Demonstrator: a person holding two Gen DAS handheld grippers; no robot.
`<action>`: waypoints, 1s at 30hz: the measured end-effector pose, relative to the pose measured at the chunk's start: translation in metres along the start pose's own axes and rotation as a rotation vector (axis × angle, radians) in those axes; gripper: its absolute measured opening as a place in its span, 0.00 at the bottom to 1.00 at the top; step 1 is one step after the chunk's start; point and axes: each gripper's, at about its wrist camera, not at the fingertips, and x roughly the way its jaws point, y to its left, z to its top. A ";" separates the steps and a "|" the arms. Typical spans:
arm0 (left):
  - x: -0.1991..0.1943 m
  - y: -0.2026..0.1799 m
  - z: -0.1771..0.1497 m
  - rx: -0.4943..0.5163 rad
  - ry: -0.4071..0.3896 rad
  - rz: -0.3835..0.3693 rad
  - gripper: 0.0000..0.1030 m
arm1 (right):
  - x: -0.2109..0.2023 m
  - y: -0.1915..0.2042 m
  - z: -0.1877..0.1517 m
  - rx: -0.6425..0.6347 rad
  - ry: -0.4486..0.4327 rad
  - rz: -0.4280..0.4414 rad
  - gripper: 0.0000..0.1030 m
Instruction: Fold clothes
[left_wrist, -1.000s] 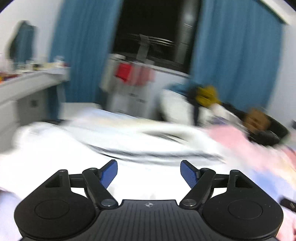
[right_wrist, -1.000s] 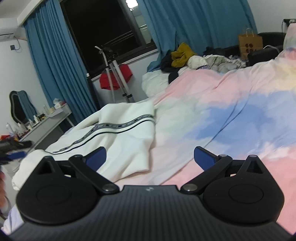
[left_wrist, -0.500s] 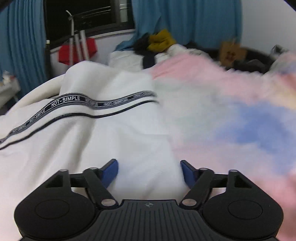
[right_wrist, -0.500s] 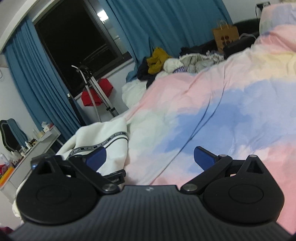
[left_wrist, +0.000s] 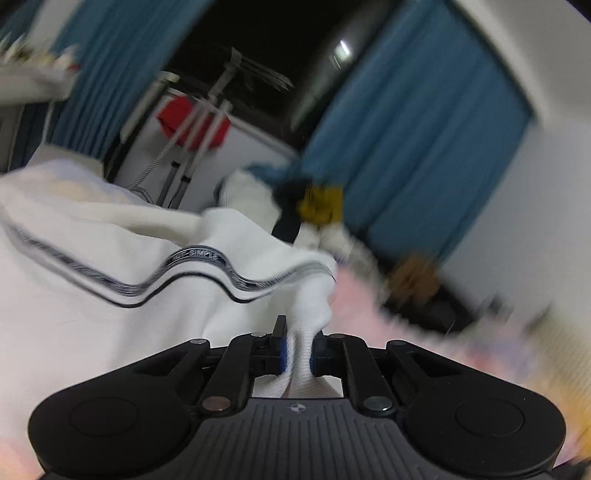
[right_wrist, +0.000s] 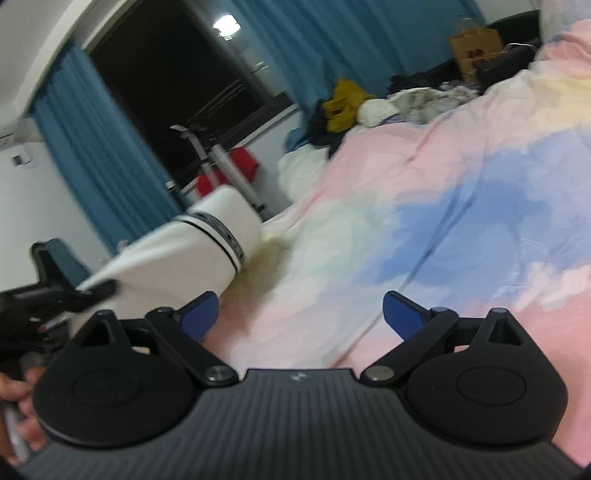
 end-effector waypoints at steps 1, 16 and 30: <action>-0.017 0.016 0.004 -0.058 -0.027 -0.001 0.10 | 0.001 0.005 -0.002 -0.010 0.013 0.021 0.90; -0.072 0.162 0.000 -0.478 -0.127 0.090 0.10 | 0.103 0.069 -0.041 0.052 0.250 0.276 0.78; -0.059 0.141 -0.004 -0.333 -0.112 0.064 0.12 | 0.222 0.074 -0.021 0.283 0.111 0.179 0.49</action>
